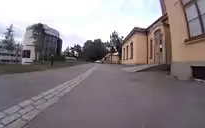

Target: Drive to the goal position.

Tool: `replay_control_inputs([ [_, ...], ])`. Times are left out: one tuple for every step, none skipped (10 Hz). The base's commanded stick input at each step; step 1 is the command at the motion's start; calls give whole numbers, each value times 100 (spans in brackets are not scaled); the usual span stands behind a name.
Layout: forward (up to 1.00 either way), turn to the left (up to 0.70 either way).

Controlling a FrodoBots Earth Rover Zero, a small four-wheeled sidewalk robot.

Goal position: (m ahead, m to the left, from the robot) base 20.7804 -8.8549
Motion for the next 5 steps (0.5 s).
replay_control_inputs([
  [45, 0],
  [45, 0],
  [45, 0],
  [45, 0],
  [45, 0],
])
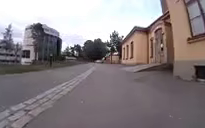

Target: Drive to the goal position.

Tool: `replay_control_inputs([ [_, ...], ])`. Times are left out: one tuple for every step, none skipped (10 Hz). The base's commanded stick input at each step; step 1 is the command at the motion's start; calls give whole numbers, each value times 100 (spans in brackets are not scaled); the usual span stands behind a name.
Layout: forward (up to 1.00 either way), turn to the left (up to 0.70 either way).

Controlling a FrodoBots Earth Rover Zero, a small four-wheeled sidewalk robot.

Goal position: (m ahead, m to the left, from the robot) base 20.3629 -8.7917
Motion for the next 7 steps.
replay_control_inputs([
  [45, 0],
  [45, 0],
  [45, 0],
  [45, 0],
  [45, 0],
  [45, 0],
  [45, 0],
])
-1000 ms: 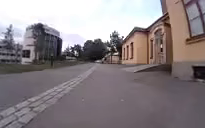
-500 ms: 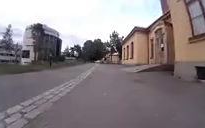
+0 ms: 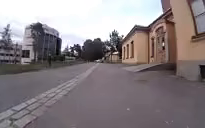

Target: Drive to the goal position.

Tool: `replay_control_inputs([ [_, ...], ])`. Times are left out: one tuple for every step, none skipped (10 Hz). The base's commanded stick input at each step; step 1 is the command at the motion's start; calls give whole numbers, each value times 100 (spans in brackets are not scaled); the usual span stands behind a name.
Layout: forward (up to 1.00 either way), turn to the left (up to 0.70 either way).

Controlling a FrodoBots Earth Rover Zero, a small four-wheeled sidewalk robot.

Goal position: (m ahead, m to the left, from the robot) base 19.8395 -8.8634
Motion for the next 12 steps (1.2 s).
replay_control_inputs([
  [45, 0],
  [45, 0],
  [45, 0],
  [45, 0],
  [45, 0],
  [45, 0],
  [45, 0],
  [45, 0],
  [45, 0],
  [45, 0],
  [45, 0],
  [45, 0],
])
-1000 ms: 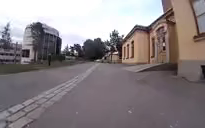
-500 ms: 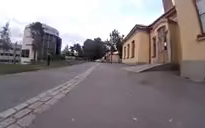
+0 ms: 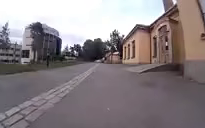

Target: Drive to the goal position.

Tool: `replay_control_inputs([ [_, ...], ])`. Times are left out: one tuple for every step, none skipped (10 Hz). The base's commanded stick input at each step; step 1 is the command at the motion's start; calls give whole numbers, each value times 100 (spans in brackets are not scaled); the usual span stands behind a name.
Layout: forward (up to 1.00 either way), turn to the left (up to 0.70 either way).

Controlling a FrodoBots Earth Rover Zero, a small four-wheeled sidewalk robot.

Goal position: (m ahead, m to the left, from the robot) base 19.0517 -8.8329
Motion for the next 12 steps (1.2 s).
replay_control_inputs([
  [45, 0],
  [45, 0],
  [45, 0],
  [45, 0],
  [45, 0],
  [45, 0],
  [45, 0],
  [45, 0],
  [45, 0],
  [45, 0],
  [45, 0],
  [45, 0],
])
